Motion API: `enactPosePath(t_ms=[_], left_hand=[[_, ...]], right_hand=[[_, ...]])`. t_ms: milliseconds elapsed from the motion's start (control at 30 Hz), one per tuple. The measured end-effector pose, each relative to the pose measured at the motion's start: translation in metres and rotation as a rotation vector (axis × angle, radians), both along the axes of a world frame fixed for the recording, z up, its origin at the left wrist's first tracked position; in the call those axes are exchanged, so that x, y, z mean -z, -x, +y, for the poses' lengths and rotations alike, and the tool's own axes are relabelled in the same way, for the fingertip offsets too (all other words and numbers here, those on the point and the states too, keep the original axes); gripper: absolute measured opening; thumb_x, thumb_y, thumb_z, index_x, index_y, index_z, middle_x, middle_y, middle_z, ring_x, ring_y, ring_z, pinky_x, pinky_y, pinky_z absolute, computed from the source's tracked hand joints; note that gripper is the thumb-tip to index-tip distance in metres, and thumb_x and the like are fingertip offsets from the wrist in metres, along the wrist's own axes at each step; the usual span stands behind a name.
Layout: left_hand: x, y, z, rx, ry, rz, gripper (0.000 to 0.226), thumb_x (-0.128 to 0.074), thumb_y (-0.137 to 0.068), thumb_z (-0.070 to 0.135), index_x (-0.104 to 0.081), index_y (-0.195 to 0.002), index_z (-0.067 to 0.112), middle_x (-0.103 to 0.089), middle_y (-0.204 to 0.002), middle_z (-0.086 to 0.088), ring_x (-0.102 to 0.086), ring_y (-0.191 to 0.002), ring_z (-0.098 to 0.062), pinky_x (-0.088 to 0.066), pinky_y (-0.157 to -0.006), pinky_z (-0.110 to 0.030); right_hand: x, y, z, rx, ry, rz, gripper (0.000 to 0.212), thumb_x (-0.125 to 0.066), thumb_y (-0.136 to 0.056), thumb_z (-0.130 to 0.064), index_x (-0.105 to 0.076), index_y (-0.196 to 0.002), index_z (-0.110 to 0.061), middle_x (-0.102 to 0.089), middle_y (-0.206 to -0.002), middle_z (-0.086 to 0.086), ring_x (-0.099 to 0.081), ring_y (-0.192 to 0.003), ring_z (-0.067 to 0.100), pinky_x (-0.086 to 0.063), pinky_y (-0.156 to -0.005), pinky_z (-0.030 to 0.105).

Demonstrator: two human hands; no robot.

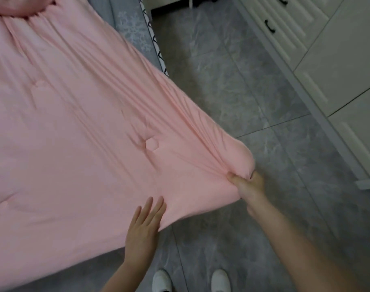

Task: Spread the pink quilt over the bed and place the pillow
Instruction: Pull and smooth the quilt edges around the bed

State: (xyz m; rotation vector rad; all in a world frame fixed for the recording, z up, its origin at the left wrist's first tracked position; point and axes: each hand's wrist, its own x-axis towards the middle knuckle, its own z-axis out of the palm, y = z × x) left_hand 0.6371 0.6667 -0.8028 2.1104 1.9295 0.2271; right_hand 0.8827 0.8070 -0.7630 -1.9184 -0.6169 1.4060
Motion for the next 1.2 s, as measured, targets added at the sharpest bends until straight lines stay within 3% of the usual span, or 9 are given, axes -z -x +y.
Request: enactPosePath(t_ms=[100,333,467,533,667,800,900,1067,1200], left_hand=[[-0.001,-0.004,-0.020,0.026,-0.030,0.015,0.067,-0.038,-0.069,0.002,-0.043,-0.132,0.021,-0.044,-0.140,0.005,-0.014,-0.143,-0.009,-0.018,-0.111,-0.030],[0.000,-0.015,-0.075,0.088,-0.133,0.013,0.058,-0.037,-0.068,0.003,-0.050,-0.121,0.020,-0.054,-0.129,0.005,-0.022,-0.140,-0.006,-0.023,-0.108,-0.025],[0.006,-0.016,-0.057,0.143,-0.035,0.145,0.048,-0.030,-0.083,0.007,-0.043,-0.128,0.021,-0.052,-0.136,0.003,-0.053,-0.121,-0.025,-0.030,-0.107,-0.026],[-0.002,-0.024,-0.045,0.166,0.044,0.111,0.055,-0.043,-0.079,0.023,-0.039,-0.133,0.024,-0.040,-0.143,0.007,-0.056,-0.119,-0.025,-0.045,-0.096,-0.029],[-0.048,-0.044,-0.005,-0.016,0.031,-0.067,0.080,-0.057,-0.073,0.057,-0.040,-0.139,0.014,-0.042,-0.144,-0.002,-0.040,-0.131,-0.018,-0.034,-0.104,-0.030],[-0.126,-0.073,0.060,-0.008,-0.070,-0.086,0.085,-0.054,-0.074,0.064,-0.035,-0.142,0.016,-0.035,-0.148,0.002,-0.034,-0.134,-0.013,-0.030,-0.109,-0.026],[-0.194,-0.085,0.108,-0.004,-0.196,-0.079,0.080,-0.049,-0.077,0.065,-0.034,-0.143,0.021,-0.030,-0.149,0.007,-0.033,-0.134,-0.010,-0.030,-0.107,-0.024],[-0.335,-0.086,0.184,-0.036,-0.458,-0.153,0.074,-0.048,-0.078,0.060,-0.042,-0.138,0.016,-0.040,-0.145,0.002,-0.040,-0.128,-0.013,-0.029,-0.104,-0.019],[-0.422,-0.067,0.222,-0.138,-0.624,-0.232,0.074,-0.043,-0.078,0.063,-0.037,-0.141,0.023,-0.034,-0.147,0.011,-0.030,-0.130,0.002,-0.029,-0.105,-0.021]], right_hand=[[0.008,-0.019,-0.030,0.039,0.048,0.059,0.045,-0.075,-0.072,0.001,-0.059,-0.114,0.002,-0.062,-0.100,0.010,-0.057,-0.089,0.019,-0.042,-0.076,0.028],[0.014,-0.039,-0.099,0.043,0.159,0.052,0.041,-0.075,-0.073,-0.001,-0.059,-0.111,-0.001,-0.061,-0.100,0.011,-0.056,-0.090,0.020,-0.040,-0.078,0.028],[0.009,-0.043,-0.072,-0.126,0.156,-0.013,0.018,-0.069,-0.081,-0.009,-0.058,-0.095,-0.007,-0.062,-0.079,0.010,-0.060,-0.056,0.016,-0.044,-0.045,0.019],[0.001,-0.053,-0.057,-0.160,0.248,0.068,0.011,-0.056,-0.092,-0.017,-0.054,-0.091,-0.006,-0.059,-0.071,0.010,-0.059,-0.040,0.013,-0.045,-0.034,0.017],[-0.033,-0.077,-0.028,-0.105,0.241,0.139,0.015,-0.045,-0.097,-0.017,-0.050,-0.084,-0.014,-0.061,-0.073,0.011,-0.059,-0.058,0.022,-0.051,-0.045,0.025],[-0.099,-0.085,0.002,-0.200,0.167,0.214,0.016,-0.048,-0.095,-0.019,-0.057,-0.084,-0.013,-0.067,-0.058,0.003,-0.062,-0.050,0.015,-0.051,-0.055,0.027],[-0.161,-0.090,0.025,-0.247,0.094,0.235,0.020,-0.046,-0.096,-0.021,-0.059,-0.085,-0.012,-0.068,-0.067,0.006,-0.062,-0.057,0.018,-0.050,-0.056,0.025],[-0.305,-0.090,0.093,-0.306,-0.126,0.245,0.028,-0.038,-0.098,-0.025,-0.057,-0.080,-0.013,-0.066,-0.049,-0.004,-0.061,-0.041,0.006,-0.044,-0.054,0.022],[-0.418,-0.068,0.150,-0.404,-0.318,0.177,0.028,-0.038,-0.099,-0.026,-0.057,-0.081,-0.014,-0.066,-0.052,-0.005,-0.058,-0.041,0.006,-0.040,-0.053,0.021]])
